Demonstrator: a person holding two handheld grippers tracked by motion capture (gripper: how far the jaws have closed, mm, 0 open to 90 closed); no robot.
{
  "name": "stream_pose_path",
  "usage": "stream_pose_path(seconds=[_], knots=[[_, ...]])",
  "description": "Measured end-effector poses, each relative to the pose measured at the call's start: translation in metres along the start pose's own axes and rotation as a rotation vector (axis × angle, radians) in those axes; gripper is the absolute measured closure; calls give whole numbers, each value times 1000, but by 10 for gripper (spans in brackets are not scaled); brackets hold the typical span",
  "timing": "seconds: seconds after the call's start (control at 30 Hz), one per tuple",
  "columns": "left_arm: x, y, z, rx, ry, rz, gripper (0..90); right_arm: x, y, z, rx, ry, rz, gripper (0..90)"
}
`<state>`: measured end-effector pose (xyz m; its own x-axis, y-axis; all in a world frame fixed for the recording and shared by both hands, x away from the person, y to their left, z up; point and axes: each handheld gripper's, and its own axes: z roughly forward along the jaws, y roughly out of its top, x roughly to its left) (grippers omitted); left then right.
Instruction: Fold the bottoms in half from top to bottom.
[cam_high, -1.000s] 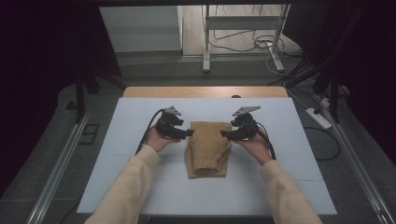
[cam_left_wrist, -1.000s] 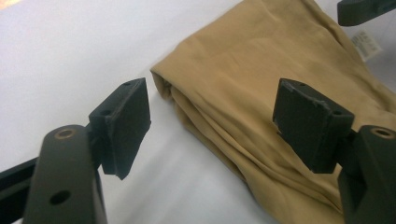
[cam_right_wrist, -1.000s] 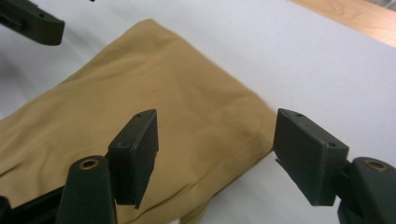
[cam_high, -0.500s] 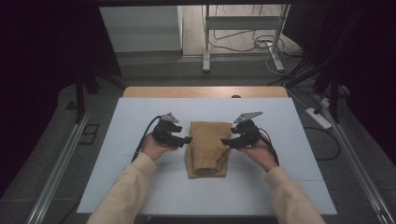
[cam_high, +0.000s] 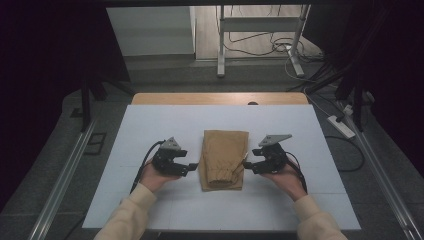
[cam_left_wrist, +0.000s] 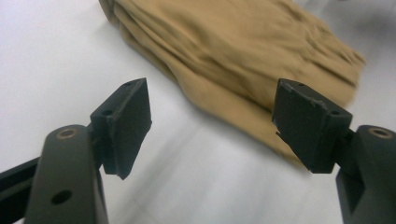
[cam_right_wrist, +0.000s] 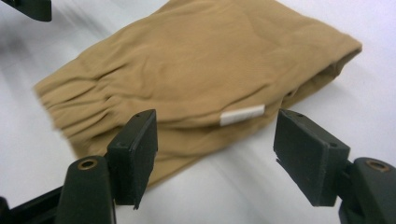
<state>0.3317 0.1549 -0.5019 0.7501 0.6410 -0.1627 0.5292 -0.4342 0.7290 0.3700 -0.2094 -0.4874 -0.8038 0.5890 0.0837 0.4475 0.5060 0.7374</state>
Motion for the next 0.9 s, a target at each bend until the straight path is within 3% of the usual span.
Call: stream_pose_path(seconds=[0.2,0.5,0.9], knots=[[-8,-18,-12,5,-5,-6,278,7,-19,-16,-7,2,-6,309],[-17,-32,-23,-3,-16,-17,278,9,-48,-36,20,-11,12,309],[-20,-45,-27,7,-17,-29,278,8,-69,-56,6,-30,26,309]])
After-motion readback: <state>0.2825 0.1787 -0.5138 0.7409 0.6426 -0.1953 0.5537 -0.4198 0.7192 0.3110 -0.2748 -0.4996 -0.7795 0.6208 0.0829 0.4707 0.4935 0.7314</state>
